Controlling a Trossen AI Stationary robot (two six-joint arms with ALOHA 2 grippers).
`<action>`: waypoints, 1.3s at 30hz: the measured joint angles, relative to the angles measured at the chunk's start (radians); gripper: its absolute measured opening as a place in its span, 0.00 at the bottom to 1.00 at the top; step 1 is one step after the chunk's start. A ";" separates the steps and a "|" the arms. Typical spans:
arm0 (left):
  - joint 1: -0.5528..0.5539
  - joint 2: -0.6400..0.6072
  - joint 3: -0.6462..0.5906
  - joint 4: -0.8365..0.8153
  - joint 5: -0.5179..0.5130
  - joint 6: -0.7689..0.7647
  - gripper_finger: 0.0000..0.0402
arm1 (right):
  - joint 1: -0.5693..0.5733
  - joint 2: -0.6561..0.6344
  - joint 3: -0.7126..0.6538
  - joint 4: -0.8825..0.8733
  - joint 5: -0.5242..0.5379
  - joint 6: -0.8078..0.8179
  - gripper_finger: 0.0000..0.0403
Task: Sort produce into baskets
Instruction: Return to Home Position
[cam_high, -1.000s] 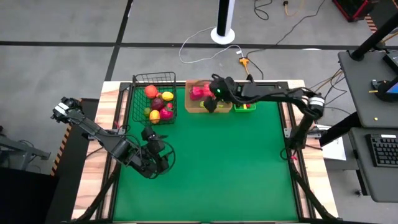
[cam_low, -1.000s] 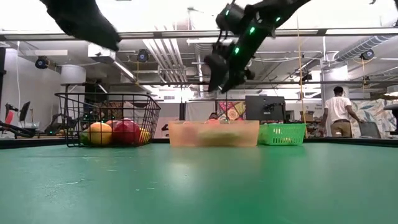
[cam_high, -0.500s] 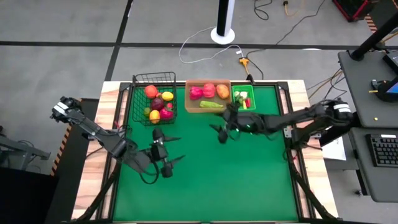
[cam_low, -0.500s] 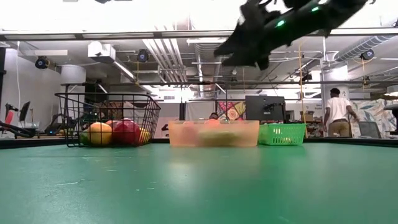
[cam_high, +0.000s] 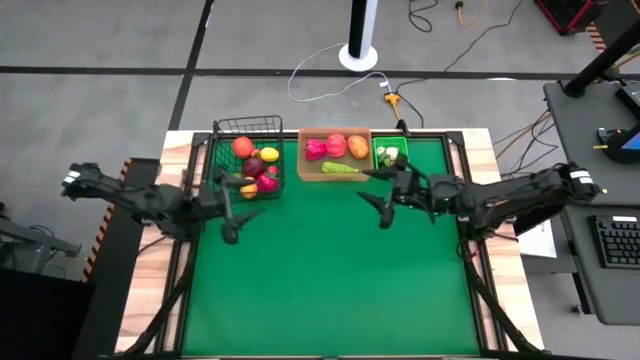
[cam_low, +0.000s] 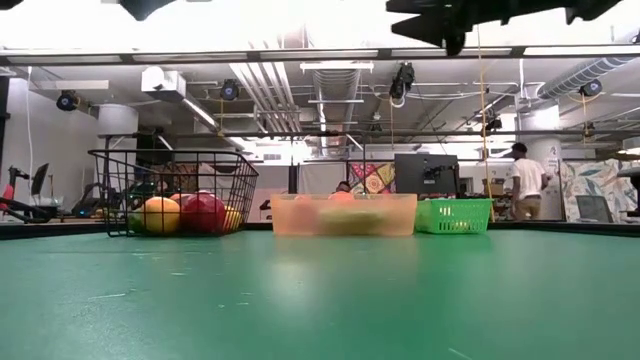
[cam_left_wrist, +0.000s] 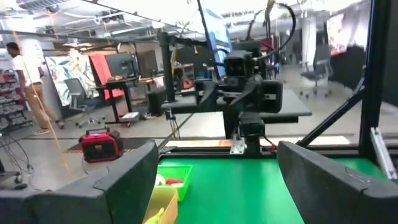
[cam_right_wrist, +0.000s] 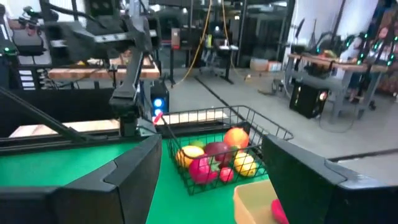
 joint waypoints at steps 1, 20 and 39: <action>0.000 -0.052 -0.024 -0.020 0.000 -0.009 0.77 | 0.000 -0.024 -0.018 -0.001 0.000 -0.004 0.66; 0.000 -0.649 -0.280 -0.216 -0.090 -0.081 0.77 | 0.000 -0.448 -0.319 0.016 -0.002 0.020 0.64; 0.001 -0.648 -0.306 -0.370 -0.168 -0.169 0.77 | 0.000 -0.839 -0.576 0.153 -0.027 -0.053 0.62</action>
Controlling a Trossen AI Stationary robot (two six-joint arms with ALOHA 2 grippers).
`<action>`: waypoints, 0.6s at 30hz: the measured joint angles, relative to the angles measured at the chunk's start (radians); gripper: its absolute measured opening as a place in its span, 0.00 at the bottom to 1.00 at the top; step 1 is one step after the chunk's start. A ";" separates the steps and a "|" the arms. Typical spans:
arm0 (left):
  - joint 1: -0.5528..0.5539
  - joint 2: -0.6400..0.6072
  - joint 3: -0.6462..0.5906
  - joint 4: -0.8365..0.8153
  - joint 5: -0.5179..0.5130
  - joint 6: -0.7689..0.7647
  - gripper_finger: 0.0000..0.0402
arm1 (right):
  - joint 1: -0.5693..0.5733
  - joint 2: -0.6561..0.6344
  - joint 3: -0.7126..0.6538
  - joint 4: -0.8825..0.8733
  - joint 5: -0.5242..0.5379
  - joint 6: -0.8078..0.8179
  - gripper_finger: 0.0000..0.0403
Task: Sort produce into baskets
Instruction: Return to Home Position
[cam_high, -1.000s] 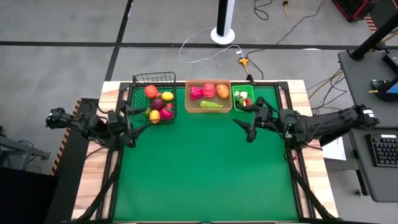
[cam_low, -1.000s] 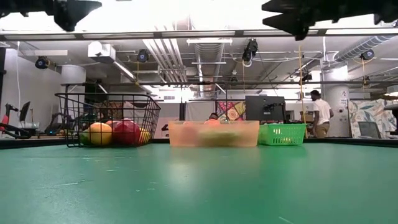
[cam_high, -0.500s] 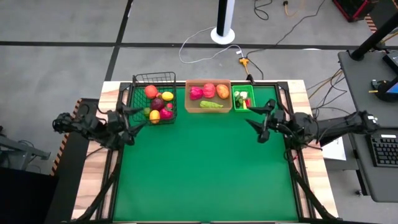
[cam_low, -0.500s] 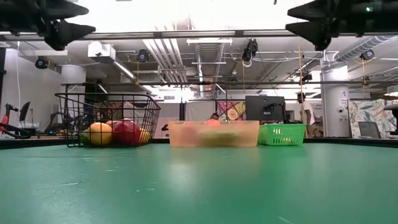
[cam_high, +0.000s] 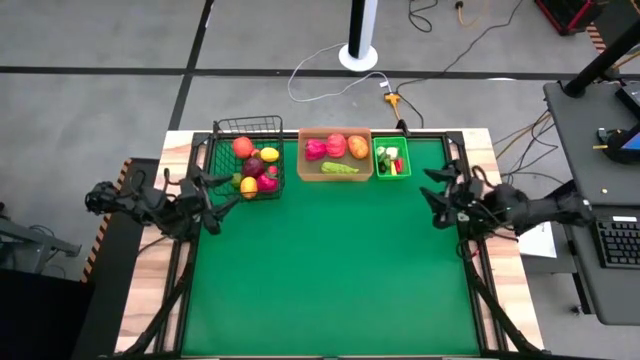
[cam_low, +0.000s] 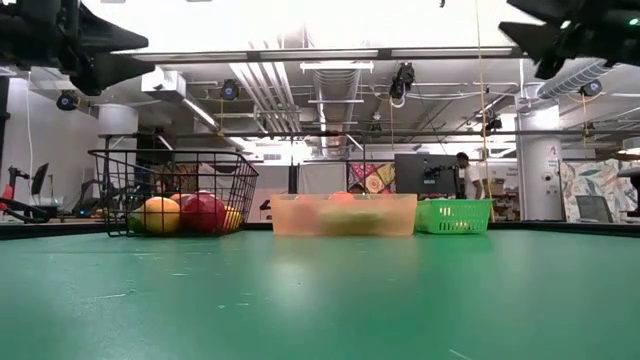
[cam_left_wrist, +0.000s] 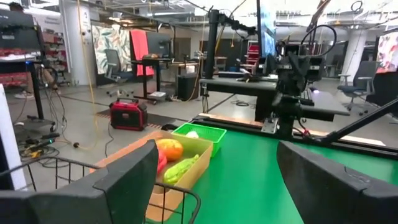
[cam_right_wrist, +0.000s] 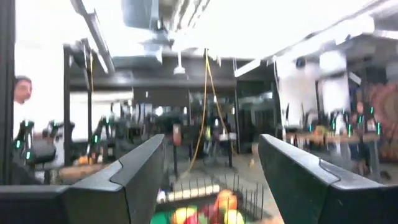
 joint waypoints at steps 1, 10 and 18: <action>0.000 0.000 -0.004 0.000 0.000 -0.008 0.77 | 0.000 -0.028 -0.005 -0.016 -0.002 -0.008 0.62; 0.000 0.000 -0.132 0.158 0.040 -0.024 0.77 | 0.000 -0.154 -0.051 -0.169 -0.125 -0.094 0.61; 0.001 0.026 -0.209 0.197 0.089 -0.030 0.77 | 0.000 -0.148 -0.052 -0.184 -0.156 -0.168 0.58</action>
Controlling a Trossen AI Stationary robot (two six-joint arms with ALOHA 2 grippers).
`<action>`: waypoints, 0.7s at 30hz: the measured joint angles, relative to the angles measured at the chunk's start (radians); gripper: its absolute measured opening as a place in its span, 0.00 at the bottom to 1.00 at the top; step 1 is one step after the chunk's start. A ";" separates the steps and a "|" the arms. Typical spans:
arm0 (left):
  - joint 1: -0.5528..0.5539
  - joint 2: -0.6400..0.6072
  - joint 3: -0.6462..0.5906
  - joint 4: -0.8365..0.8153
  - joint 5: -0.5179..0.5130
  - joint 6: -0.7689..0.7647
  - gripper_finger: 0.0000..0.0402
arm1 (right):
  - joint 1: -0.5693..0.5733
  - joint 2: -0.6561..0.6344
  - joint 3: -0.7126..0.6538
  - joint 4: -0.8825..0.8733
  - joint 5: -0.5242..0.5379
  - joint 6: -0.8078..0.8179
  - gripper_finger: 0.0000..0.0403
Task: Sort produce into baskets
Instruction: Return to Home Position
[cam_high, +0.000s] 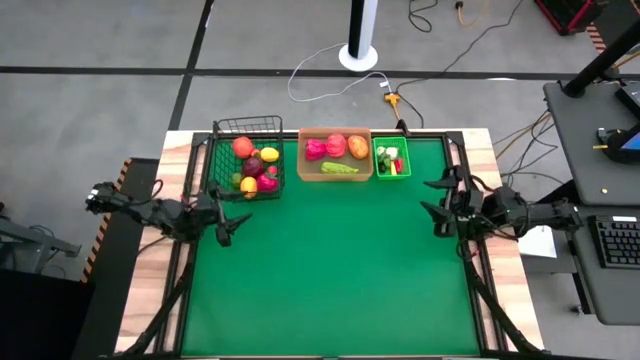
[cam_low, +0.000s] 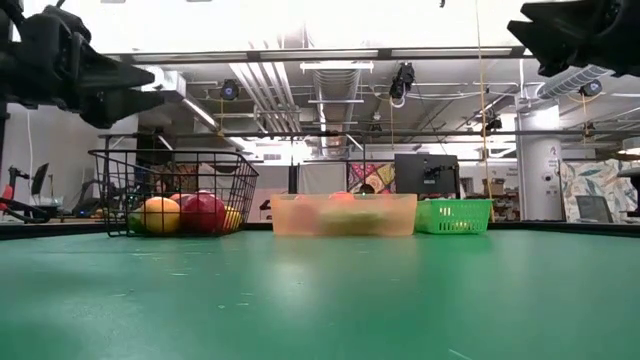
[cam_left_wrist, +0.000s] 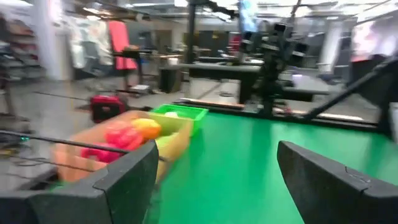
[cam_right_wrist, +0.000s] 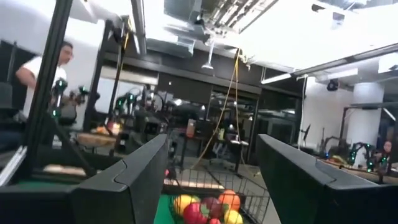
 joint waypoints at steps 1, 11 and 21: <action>-0.001 -0.001 0.000 -0.004 -0.029 0.013 0.77 | 0.000 0.001 0.000 -0.017 0.000 -0.004 0.58; -0.001 0.036 0.000 -0.008 -0.117 0.046 0.77 | 0.000 0.037 0.000 -0.141 0.000 0.109 0.62; -0.001 0.062 0.000 -0.007 -0.116 0.046 0.77 | 0.000 0.052 0.000 -0.154 0.000 0.195 0.60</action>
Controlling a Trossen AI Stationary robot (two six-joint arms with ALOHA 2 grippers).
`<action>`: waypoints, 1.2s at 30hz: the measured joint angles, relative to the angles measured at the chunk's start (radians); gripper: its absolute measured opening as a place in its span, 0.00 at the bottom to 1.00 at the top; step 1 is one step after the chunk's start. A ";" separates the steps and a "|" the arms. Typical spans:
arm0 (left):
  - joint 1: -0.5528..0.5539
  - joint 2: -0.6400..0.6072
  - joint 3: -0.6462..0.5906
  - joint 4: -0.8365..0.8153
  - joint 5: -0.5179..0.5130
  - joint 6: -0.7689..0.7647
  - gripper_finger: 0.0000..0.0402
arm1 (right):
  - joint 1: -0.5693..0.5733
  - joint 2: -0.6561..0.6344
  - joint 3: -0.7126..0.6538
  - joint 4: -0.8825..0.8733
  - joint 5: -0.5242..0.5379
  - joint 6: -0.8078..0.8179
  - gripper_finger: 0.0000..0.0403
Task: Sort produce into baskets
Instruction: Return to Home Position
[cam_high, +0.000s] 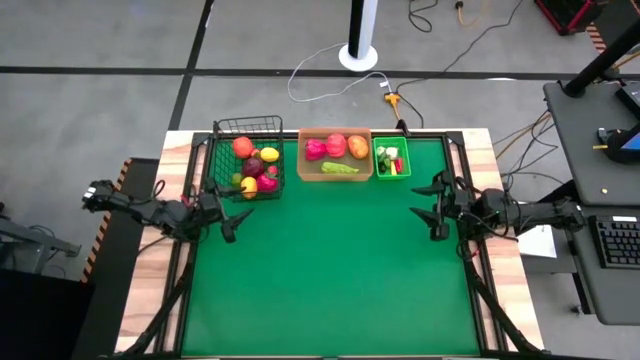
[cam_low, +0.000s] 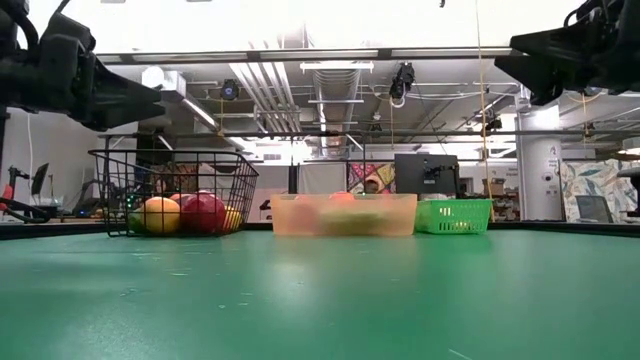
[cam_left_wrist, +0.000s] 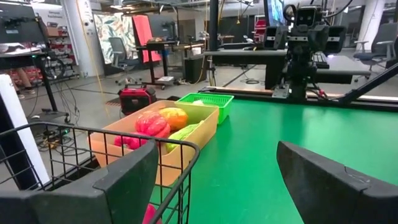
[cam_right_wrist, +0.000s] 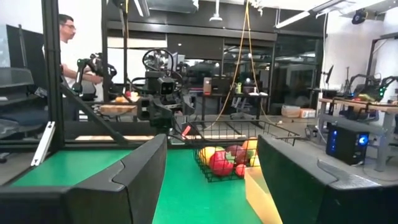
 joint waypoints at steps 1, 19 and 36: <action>0.000 0.002 0.000 0.000 0.000 0.000 0.77 | 0.000 0.000 0.000 0.000 0.000 0.007 0.60; 0.000 0.011 0.000 0.000 0.000 0.000 0.77 | 0.000 0.000 0.000 0.001 0.000 0.009 0.64; 0.000 0.011 0.000 0.000 0.001 0.000 0.77 | 0.000 0.000 -0.001 0.000 0.000 0.009 0.63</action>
